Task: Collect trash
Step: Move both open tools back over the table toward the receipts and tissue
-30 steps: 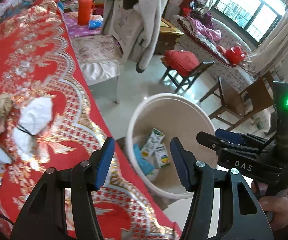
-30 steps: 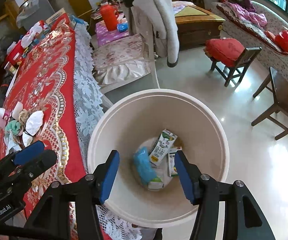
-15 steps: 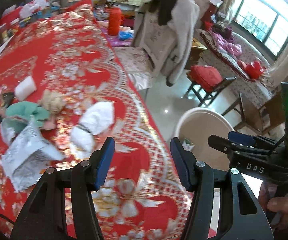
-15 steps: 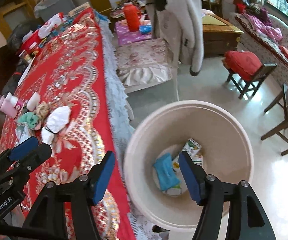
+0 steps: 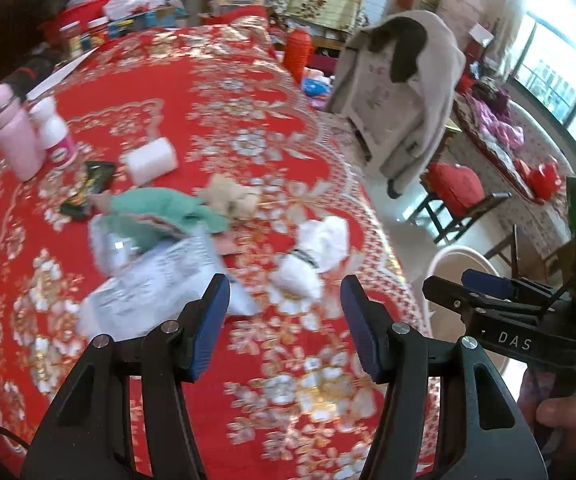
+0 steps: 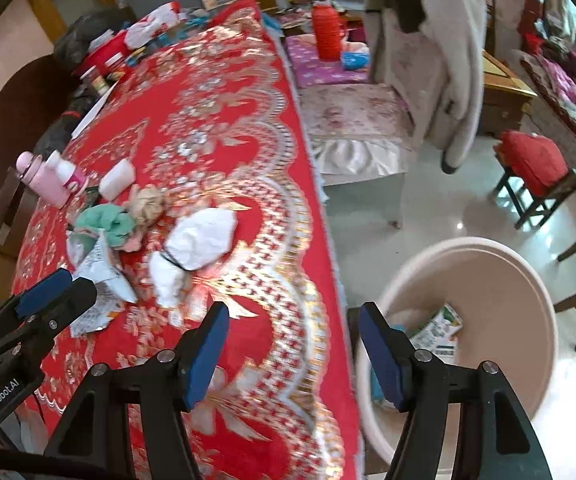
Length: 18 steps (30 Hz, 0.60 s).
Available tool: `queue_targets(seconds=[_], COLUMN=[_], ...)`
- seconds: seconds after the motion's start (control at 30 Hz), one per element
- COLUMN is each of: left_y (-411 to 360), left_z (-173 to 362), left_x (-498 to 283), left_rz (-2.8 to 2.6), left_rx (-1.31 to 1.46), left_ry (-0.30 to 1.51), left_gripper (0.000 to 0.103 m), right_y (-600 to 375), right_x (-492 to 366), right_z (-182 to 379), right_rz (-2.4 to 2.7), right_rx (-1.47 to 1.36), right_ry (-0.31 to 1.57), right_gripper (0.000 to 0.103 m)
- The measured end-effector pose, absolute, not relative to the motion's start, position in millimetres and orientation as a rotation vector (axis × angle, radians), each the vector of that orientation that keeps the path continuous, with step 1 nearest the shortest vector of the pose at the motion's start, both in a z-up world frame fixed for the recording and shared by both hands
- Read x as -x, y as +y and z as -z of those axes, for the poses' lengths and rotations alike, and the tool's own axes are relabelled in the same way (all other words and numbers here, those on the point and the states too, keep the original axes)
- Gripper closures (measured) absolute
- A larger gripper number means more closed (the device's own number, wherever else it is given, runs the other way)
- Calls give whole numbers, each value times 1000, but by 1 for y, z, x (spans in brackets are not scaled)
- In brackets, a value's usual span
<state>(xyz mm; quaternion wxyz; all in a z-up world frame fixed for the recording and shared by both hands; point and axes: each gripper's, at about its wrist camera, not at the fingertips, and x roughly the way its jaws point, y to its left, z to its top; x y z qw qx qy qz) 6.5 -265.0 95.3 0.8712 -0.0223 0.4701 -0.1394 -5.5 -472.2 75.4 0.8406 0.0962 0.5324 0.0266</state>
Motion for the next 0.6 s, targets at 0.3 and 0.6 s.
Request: queue_targets(seconds=[0.3, 0.6], left_y=[-198, -131], left_z=[-85, -67], left_x=[-6, -19], left_rz=[197, 82], left_rx=[108, 177], left_ry=[1011, 1052], left_gripper=[47, 47], right_y=[-424, -392], right_x=[-16, -40], right_z=[-64, -45], right_rz=[-126, -157], right_rx=[-173, -186], right_ry=[1164, 1210], right_gripper=[35, 32])
